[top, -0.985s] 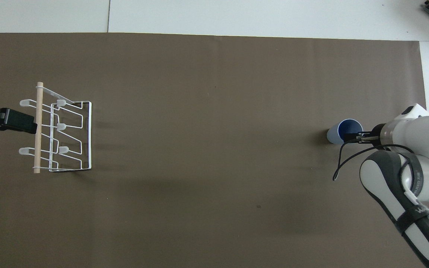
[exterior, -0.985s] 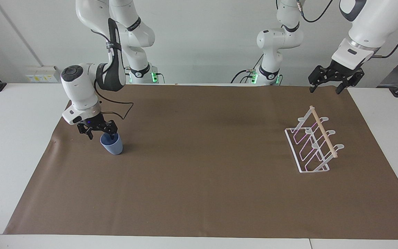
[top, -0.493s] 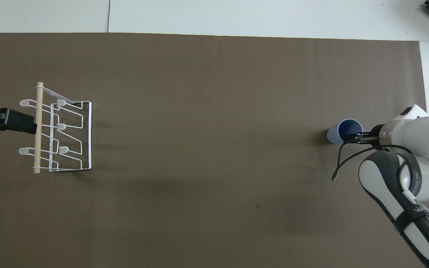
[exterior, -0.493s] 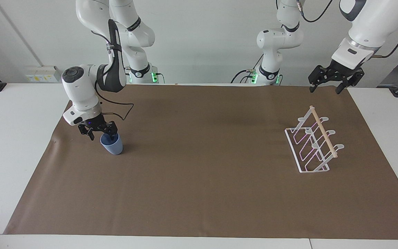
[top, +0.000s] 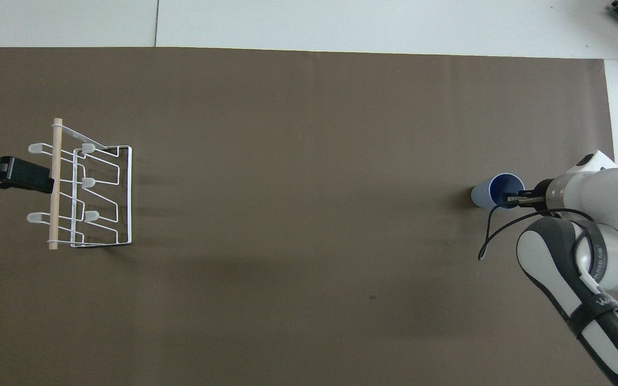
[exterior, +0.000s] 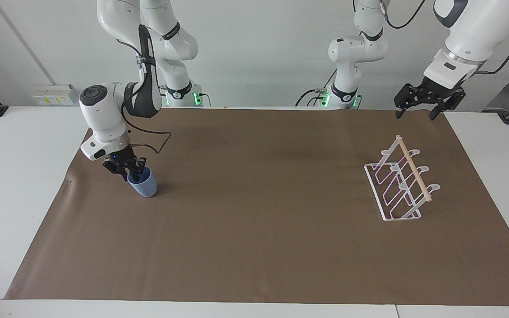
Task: Hang cup on cup holder
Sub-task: 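Close the right gripper on the rim of the blue cup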
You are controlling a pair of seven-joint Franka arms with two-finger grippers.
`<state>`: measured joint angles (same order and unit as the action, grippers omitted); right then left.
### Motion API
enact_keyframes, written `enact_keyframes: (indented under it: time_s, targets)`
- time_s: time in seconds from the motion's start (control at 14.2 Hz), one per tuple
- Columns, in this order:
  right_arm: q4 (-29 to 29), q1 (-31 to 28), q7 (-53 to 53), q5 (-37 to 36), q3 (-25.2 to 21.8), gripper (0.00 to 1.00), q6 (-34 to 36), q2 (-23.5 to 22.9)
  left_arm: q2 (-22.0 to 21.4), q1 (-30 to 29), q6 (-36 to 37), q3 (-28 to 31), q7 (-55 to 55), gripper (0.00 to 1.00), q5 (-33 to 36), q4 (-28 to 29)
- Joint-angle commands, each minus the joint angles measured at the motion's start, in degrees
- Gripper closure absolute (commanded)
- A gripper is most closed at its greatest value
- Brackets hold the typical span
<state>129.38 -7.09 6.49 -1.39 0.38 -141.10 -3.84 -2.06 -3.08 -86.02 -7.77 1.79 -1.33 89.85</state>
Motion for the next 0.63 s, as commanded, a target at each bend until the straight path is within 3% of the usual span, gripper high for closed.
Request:
enact_keyframes:
  time_s: [0.0,0.07,0.56]
  targets:
    - [0.5,-0.1,-1.5,1.0,0.3,0.95,-0.8,0.2,-1.6,0.7,-1.4,0.6,-0.7,0.0,-0.3,2.3]
    - [0.5,0.1,-2.4,1.0,0.3,1.0,-0.8,0.2,-1.7,0.7,-1.4,0.6,-0.7,0.0,-0.3,2.3]
    - [0.3,0.1,-3.1,1.0,0.4,1.0,-0.6,0.1,-1.6,0.6,-1.3,0.6,-1.0,0.0,-0.3,2.1]
